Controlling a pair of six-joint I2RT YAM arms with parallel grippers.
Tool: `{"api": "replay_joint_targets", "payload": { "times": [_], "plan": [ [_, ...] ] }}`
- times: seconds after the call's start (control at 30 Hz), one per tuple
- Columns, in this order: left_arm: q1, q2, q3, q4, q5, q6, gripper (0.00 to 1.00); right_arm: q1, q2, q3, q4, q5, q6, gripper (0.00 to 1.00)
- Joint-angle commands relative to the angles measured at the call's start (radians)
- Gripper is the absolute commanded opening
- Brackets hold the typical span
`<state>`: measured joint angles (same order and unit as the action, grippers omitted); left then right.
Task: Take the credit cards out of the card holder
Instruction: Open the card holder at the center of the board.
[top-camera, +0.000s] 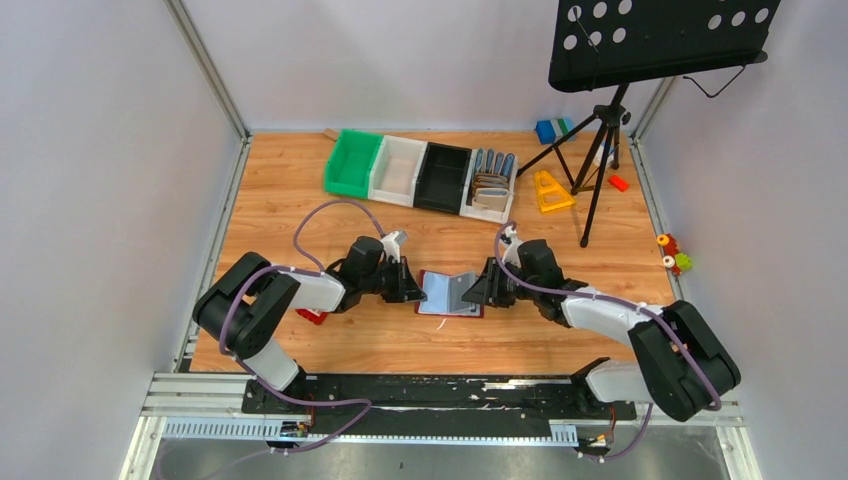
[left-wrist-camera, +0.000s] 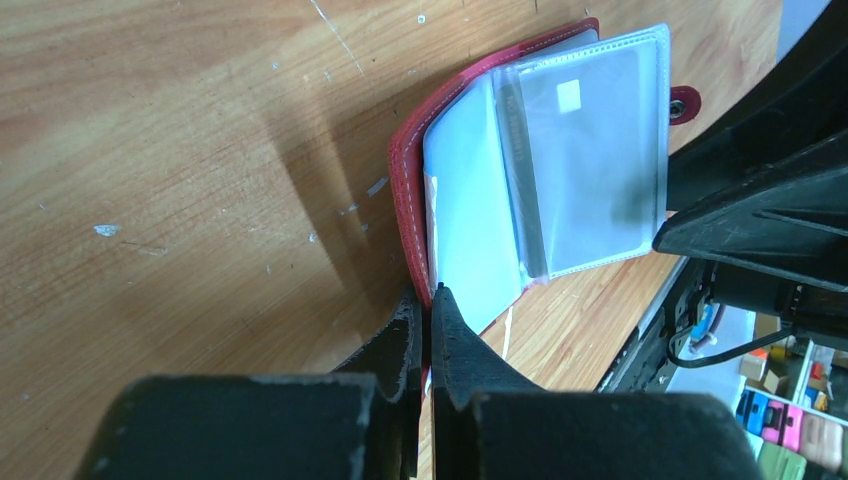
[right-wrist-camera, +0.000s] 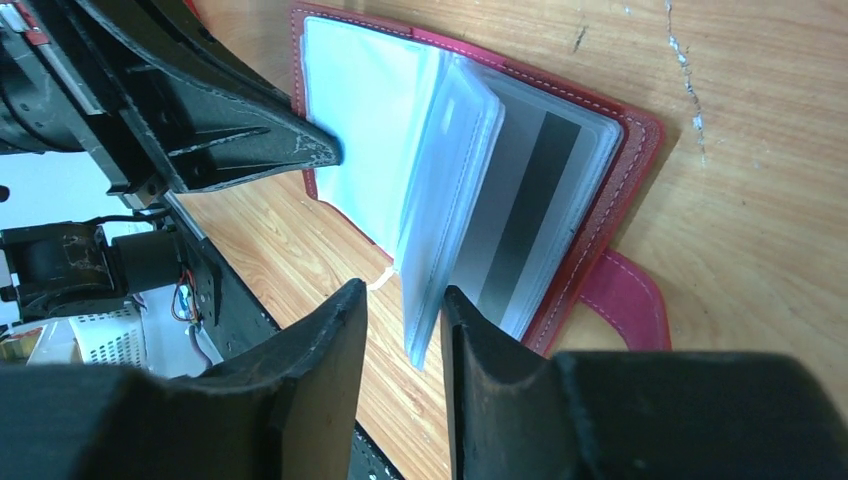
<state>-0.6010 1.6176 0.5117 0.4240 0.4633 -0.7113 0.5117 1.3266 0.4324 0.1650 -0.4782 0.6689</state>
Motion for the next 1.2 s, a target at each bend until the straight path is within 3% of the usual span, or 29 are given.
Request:
{"api": "replay_joint_targets", "payload": {
  "times": [0.0, 0.27, 0.5, 0.8, 1.07, 1.17],
  "plan": [
    [-0.002, -0.002, 0.007, -0.098, -0.054, 0.036, 0.0, -0.003, -0.061, -0.012, 0.013, 0.019, -0.016, 0.31],
    [-0.003, 0.005, 0.014, -0.094, -0.045, 0.032, 0.0, -0.002, -0.076, -0.021, 0.059, -0.001, 0.0, 0.25],
    [-0.002, 0.001, 0.015, -0.093, -0.037, 0.03, 0.0, -0.001, -0.061, -0.017, 0.099, -0.037, 0.007, 0.1],
    [-0.003, -0.004, 0.012, -0.08, -0.022, 0.018, 0.0, 0.021, -0.019, 0.03, 0.135, -0.092, -0.006, 0.13],
    [-0.004, -0.027, 0.016, -0.094, -0.018, 0.017, 0.0, 0.042, 0.055, 0.115, -0.034, 0.009, -0.046, 0.13],
    [-0.005, -0.037, 0.016, -0.1, -0.016, 0.018, 0.0, 0.052, 0.067, 0.111, 0.001, -0.022, -0.042, 0.17]
  ]
}}
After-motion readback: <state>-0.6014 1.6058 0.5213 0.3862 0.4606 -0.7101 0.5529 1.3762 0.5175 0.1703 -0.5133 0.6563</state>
